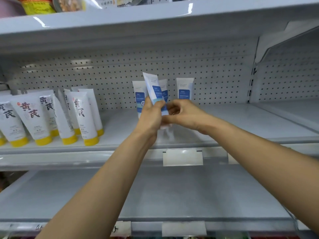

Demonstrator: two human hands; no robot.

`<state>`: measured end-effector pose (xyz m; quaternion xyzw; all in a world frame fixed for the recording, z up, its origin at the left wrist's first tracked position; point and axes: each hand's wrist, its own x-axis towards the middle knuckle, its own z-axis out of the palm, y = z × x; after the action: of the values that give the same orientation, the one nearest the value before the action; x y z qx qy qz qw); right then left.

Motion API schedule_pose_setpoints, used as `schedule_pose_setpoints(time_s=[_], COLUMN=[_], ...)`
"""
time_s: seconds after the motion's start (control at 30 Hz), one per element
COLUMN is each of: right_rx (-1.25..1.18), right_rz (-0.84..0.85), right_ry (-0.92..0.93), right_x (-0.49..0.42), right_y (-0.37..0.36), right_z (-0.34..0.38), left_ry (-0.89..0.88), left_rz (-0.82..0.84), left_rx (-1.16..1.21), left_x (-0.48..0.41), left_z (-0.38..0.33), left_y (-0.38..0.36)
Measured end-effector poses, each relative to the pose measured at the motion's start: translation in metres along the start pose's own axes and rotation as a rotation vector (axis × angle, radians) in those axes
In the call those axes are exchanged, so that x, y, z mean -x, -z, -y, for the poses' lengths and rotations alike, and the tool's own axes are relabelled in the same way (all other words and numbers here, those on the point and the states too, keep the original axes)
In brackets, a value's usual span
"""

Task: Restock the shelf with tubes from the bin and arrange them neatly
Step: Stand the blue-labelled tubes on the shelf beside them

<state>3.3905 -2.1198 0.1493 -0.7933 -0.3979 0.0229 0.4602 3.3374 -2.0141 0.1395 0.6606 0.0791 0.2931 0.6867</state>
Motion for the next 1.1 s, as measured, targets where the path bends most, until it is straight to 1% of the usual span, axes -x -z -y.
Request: schedule_pose_setpoints(time_s=[0.1, 0.2, 0.27, 0.33, 0.43, 0.57, 0.7, 0.83, 1.1], right_rx=[-0.004, 0.031, 0.062, 0.082, 0.103, 0.096, 0.073, 0.047, 0.064], right_rz=[-0.078, -0.122, -0.154, -0.206, -0.271, -0.281, -0.284, -0.277, -0.278], right_ry=[0.000, -0.017, -0.053, -0.105, -0.192, -0.282, -0.328, -0.359, -0.378], right_x=[-0.001, -0.001, -0.002, -0.004, -0.009, -0.014, -0.022, -0.030, -0.035], right_y=[0.003, 0.012, 0.024, 0.038, 0.058, 0.072, 0.075, 0.077, 0.084], right_z=[-0.001, -0.007, -0.017, -0.031, -0.052, -0.071, -0.084, -0.093, -0.098], left_ry=[-0.030, -0.041, -0.045, -0.030, 0.018, 0.061, 0.102, 0.107, 0.056], left_rz=[0.029, 0.066, 0.067, 0.011, -0.030, -0.057, -0.047, -0.053, -0.061], left_rx=[0.011, -0.039, -0.137, -0.275, -0.384, -0.601, -0.733, -0.802, -0.888], left_x=[0.002, -0.002, -0.009, -0.016, -0.026, -0.045, -0.060, -0.069, -0.079], left_z=[0.001, 0.003, 0.004, 0.006, 0.012, 0.024, 0.031, 0.034, 0.042], left_y=[-0.013, -0.019, -0.019, -0.014, -0.010, -0.010, -0.013, -0.015, -0.016])
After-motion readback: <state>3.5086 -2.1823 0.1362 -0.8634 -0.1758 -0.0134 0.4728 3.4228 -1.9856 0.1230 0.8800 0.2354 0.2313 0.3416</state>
